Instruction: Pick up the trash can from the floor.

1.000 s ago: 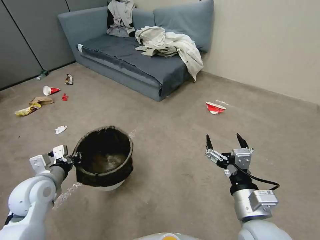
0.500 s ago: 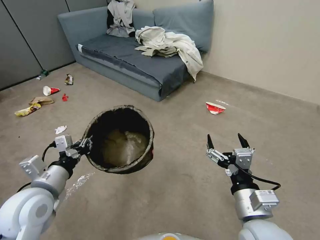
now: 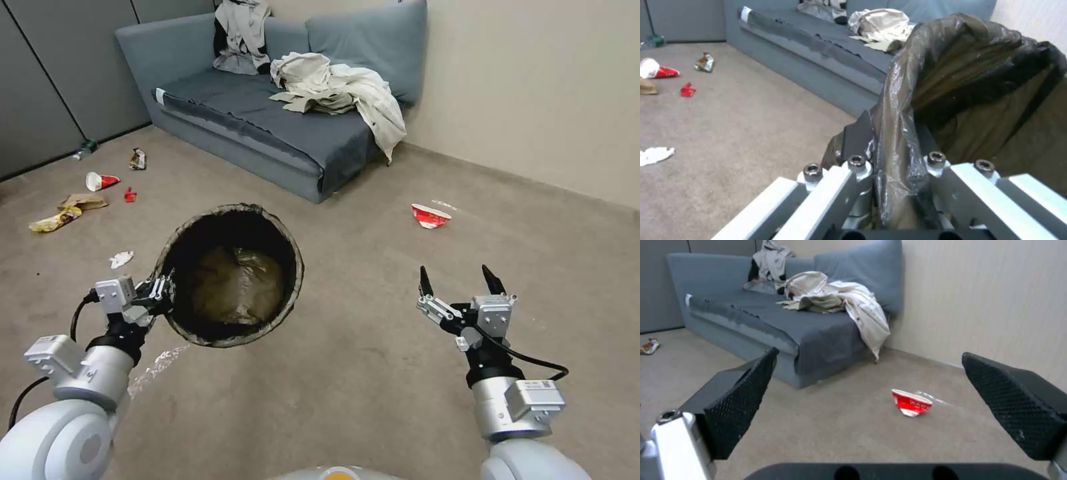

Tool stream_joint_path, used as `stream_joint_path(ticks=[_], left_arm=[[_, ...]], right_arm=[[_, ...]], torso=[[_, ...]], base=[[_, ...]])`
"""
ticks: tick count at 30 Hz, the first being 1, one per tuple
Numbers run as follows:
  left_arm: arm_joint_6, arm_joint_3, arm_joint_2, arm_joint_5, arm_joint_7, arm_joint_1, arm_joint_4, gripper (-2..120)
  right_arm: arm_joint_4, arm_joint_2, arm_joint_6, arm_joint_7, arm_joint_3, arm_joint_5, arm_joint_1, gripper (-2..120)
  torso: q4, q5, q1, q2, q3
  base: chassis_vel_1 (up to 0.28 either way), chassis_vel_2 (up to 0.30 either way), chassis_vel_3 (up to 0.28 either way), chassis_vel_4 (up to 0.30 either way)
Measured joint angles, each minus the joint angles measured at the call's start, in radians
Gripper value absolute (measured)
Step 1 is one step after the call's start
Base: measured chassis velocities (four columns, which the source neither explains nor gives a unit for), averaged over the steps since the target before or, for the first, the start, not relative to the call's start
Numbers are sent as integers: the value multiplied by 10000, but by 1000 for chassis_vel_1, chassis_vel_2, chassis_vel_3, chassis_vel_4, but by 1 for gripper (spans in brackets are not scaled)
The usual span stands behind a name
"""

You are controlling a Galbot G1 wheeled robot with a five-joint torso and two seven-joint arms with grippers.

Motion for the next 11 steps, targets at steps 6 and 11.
stream_joint_path(ticks=[6, 11], left_arm=[[47, 2, 6, -21, 0, -24, -10, 5], [58, 1, 88, -34, -1, -43, 73, 5]], right_arm=[[52, 37, 0, -3, 65, -23, -19, 100], [65, 56, 10, 14, 149, 3, -16, 100]], torso=[[1, 0, 0, 0, 0], [0, 0, 0, 0, 0]], base=[[0, 0, 0, 0], [0, 0, 0, 0]])
